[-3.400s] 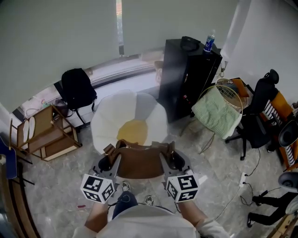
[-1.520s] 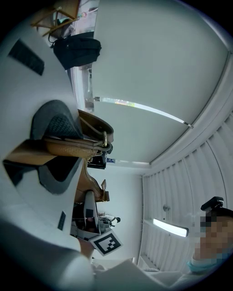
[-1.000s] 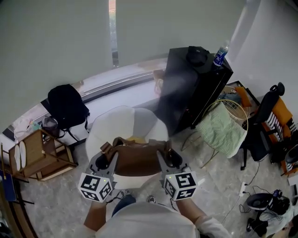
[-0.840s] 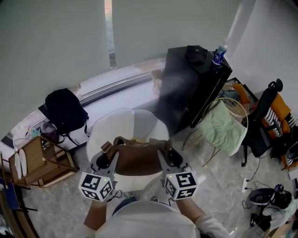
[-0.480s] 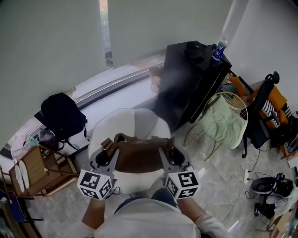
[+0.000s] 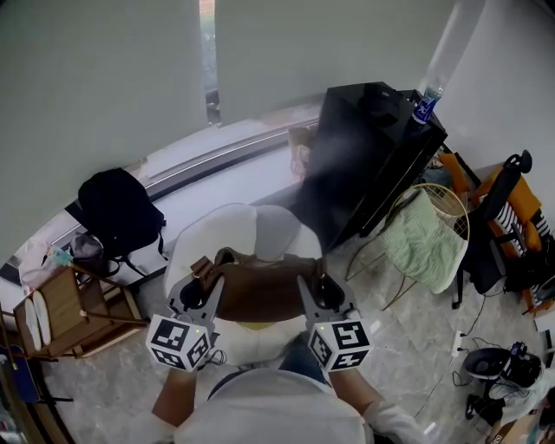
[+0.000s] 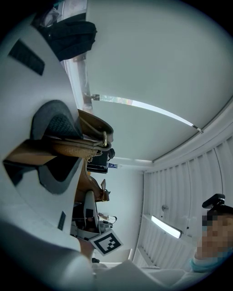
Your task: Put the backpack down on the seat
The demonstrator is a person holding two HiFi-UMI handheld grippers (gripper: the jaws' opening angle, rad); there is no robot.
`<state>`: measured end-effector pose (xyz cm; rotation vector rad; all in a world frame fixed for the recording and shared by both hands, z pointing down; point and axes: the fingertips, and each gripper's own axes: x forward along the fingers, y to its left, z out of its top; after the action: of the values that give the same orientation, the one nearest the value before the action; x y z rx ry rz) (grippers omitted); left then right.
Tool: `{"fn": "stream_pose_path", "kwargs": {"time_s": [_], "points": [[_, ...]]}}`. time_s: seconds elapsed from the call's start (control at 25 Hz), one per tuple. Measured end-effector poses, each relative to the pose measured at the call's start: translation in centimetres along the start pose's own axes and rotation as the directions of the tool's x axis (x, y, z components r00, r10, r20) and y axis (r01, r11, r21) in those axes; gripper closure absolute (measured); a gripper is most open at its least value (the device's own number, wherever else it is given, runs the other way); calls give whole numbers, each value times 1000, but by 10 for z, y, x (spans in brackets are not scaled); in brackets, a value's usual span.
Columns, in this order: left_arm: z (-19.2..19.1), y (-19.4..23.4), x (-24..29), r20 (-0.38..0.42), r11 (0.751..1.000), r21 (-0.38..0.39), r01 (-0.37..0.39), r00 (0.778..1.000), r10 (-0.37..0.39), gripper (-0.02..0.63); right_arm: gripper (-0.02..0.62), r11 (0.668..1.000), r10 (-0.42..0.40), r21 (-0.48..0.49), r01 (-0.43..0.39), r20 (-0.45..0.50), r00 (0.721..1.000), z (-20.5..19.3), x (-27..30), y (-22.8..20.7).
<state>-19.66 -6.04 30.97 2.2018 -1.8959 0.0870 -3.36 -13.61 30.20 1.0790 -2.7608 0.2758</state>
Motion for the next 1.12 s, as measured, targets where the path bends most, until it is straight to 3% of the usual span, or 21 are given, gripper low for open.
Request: {"fn": "stream_pose_path", "kwargs": {"time_s": [0.48,1.12], "points": [[2,6,68,-1,995,-28,-91,996,91,502,419,997,78,-14,-79,-27,997,7,56,-58],[-62,50,138,-80,991,-73,-116,991,110,500,419,995,100,20,-98,-125,987,-57,136,-95]]}}
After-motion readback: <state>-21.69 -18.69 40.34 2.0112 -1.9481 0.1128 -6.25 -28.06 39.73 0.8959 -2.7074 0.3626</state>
